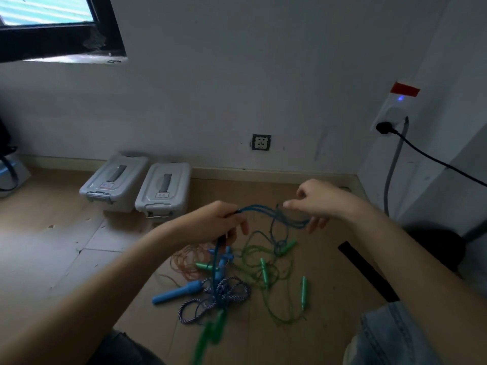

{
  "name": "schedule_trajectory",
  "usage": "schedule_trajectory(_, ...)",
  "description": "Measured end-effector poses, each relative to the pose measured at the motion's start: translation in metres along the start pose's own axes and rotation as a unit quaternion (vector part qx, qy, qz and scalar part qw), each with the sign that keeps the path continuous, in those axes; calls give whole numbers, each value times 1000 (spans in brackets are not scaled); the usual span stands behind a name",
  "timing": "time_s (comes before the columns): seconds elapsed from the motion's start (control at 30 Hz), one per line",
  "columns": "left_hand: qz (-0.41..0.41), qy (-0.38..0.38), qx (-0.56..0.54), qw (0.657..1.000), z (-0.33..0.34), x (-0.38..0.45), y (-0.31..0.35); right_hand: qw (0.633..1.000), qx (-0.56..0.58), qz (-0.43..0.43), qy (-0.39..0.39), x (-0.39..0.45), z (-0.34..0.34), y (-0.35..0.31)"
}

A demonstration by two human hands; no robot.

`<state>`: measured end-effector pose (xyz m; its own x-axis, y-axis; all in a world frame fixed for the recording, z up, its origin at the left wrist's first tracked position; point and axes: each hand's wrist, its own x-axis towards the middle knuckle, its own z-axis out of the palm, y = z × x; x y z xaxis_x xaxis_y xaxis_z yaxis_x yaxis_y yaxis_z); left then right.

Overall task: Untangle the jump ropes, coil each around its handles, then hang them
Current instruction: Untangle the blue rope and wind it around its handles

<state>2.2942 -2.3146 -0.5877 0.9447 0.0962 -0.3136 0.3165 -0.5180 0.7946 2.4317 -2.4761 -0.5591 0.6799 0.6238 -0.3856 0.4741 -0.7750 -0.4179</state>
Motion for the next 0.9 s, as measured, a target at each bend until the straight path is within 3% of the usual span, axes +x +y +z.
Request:
schedule_trajectory(0.07, 33, -17, -27, 999, 0, -3, 12, 996, -11, -85, -15, -4, 2, -7)
schedule_trajectory(0.13, 44, -26, -30, 998, 4, -3, 19, 972, 79, -186, -117, -10, 2, -15)
schedule_trajectory(0.23, 51, -27, -26, 998, 5, -2, 22, 945, 142, -223, -194, -16, 3, -20)
schedule_trajectory(0.3, 47, -34, -7, 998, 2, -3, 18, 959, 123, -222, -124, -16, -1, -20)
schedule_trajectory(0.4, 18, -38, 38, 998, 1, -3, 8, 961, 172, -191, 104, -6, -15, -11)
schedule_trajectory(0.47, -3, -53, 41, 998, 5, -2, 5, 960, 161, -156, 169, -1, -22, -3)
schedule_trajectory(0.57, 6, -52, 25, 998, 12, 0, 11, 994, 15, -103, 30, -2, -18, 6)
schedule_trajectory(0.63, 24, -41, 23, 999, 12, -1, 17, 989, -64, -127, -43, -3, -10, 3)
schedule_trajectory(0.73, 53, -35, 10, 998, 12, -1, 22, 967, -9, -213, -139, -8, 6, -15)
schedule_trajectory(0.8, 47, -28, 6, 998, 10, -1, 21, 959, 7, -232, -164, -8, 13, -21)
schedule_trajectory(0.9, 35, -24, 23, 999, 4, -2, 11, 963, 41, -249, -96, -9, 3, -19)
